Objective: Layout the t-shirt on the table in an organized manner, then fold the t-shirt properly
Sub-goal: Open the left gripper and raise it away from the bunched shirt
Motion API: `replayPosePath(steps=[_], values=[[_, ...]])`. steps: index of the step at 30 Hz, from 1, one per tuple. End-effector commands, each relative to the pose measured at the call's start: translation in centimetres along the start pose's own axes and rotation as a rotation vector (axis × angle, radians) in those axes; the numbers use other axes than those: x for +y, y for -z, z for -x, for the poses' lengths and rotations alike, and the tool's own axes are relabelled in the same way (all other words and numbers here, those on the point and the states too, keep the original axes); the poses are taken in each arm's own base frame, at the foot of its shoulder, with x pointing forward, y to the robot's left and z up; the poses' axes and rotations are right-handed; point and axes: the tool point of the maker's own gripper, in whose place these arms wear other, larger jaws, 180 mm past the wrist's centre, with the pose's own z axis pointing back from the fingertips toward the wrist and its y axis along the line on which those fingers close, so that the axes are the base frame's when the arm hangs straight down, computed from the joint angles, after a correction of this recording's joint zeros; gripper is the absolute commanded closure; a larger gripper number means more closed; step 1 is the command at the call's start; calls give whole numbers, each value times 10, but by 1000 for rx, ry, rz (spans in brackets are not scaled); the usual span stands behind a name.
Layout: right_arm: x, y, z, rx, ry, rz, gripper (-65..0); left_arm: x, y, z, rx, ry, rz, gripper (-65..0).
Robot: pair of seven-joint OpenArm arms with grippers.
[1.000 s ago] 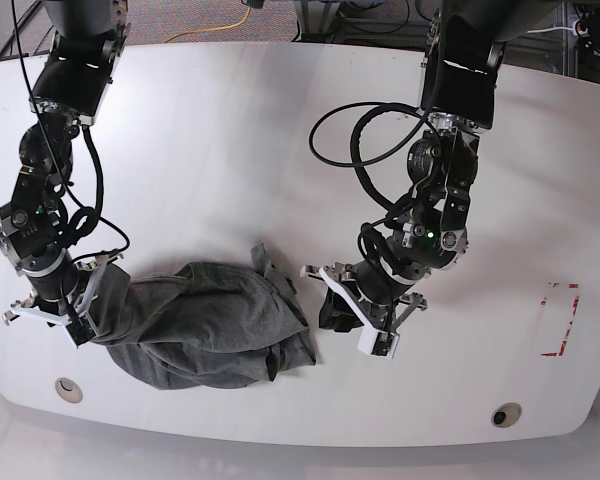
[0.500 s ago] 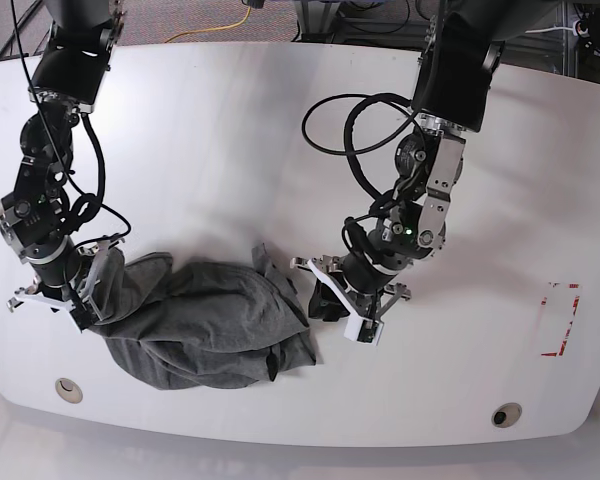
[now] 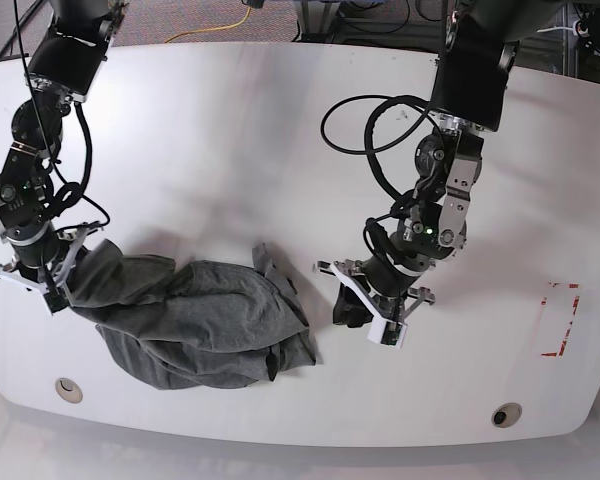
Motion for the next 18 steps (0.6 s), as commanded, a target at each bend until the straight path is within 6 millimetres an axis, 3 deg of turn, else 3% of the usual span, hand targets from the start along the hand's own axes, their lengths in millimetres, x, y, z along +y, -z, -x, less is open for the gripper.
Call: replayPosePath(steps=[1,14,16,18], values=[[-5,-3,-8,-43,-5,7,-5,-2,-4,-31,-84,28,13,-107],[21,-3,33,53,-25,-54,-16,17,-22,-32,-91,90,-19,-107],[24,-4,38,62,-27,-61,-55,19,-25,-32,-91,99,-24,-107],[27,-4,43,74,-29,-69,-136,22,-28,-26,-80,104,-29,-107]])
